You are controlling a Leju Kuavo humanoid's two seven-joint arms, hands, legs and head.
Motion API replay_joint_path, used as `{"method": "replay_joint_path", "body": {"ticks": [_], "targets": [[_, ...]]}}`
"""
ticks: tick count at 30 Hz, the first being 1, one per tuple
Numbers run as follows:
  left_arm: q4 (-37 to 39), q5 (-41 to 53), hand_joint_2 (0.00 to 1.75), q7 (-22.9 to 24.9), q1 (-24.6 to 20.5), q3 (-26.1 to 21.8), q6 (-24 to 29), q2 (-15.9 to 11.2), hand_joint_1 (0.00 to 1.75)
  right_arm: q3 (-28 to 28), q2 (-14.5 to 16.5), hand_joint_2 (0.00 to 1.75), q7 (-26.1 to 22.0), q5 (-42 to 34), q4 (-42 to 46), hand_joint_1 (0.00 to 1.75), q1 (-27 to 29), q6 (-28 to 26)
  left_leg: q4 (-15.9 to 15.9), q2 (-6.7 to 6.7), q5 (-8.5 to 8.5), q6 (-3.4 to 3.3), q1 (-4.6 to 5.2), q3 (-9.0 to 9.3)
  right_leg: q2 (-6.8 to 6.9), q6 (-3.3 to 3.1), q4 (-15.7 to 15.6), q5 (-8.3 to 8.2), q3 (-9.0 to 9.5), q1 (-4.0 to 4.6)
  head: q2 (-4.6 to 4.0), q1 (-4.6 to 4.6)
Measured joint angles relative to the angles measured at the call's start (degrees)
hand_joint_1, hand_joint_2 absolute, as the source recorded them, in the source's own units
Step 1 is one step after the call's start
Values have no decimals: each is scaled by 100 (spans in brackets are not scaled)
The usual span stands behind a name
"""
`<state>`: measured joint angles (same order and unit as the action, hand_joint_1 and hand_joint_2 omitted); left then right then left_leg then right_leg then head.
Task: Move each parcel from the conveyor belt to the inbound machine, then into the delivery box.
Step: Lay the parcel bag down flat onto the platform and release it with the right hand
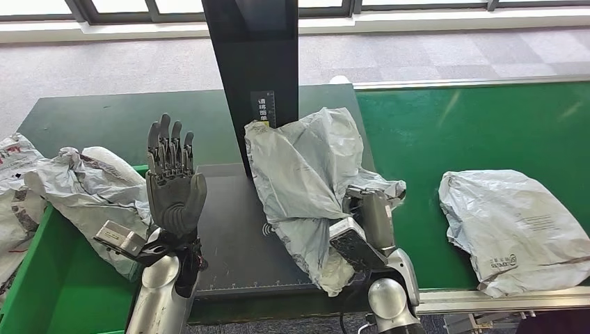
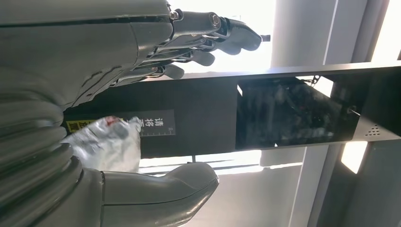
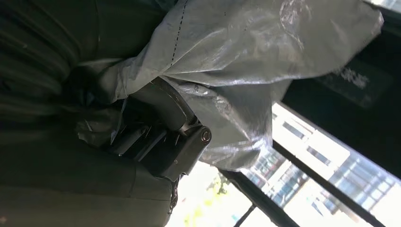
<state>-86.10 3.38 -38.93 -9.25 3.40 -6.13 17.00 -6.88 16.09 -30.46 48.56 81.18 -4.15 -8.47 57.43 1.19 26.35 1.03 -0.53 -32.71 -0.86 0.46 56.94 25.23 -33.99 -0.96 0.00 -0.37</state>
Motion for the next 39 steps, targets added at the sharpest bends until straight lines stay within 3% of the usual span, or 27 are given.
{"method": "replay_joint_path", "body": {"ticks": [6,10,12,16,24,39], "targets": [[66,1,175,0,-10,-31,-3,0,0,-164,1,175,53,-21,-940,175,-181,265,0,2,0,0,0,-1,1,0,0,0,0,0,0,0],[99,3,175,0,-9,-49,27,0,0,-186,2,175,81,-18,-1390,1,-237,203,0,3,0,0,0,-1,1,0,0,0,1,0,0,1],[103,9,175,0,-8,-51,57,0,0,-187,2,175,165,50,-1573,0,-259,160,0,4,0,0,0,-1,1,0,0,0,1,0,0,1],[109,38,175,0,-7,-52,119,0,0,-187,4,0,270,146,-1897,0,-295,115,0,4,0,0,0,-1,1,0,0,0,1,0,0,0],[143,48,175,0,-8,-54,249,0,0,-187,9,0,-46,-109,-2196,0,-330,196,0,4,0,0,0,-1,1,0,0,0,1,0,0,0],[206,69,175,0,-12,-54,314,-2,0,-187,9,0,-191,-272,-2221,0,-332,386,0,3,0,0,0,-1,1,0,0,0,0,0,0,0]]}}
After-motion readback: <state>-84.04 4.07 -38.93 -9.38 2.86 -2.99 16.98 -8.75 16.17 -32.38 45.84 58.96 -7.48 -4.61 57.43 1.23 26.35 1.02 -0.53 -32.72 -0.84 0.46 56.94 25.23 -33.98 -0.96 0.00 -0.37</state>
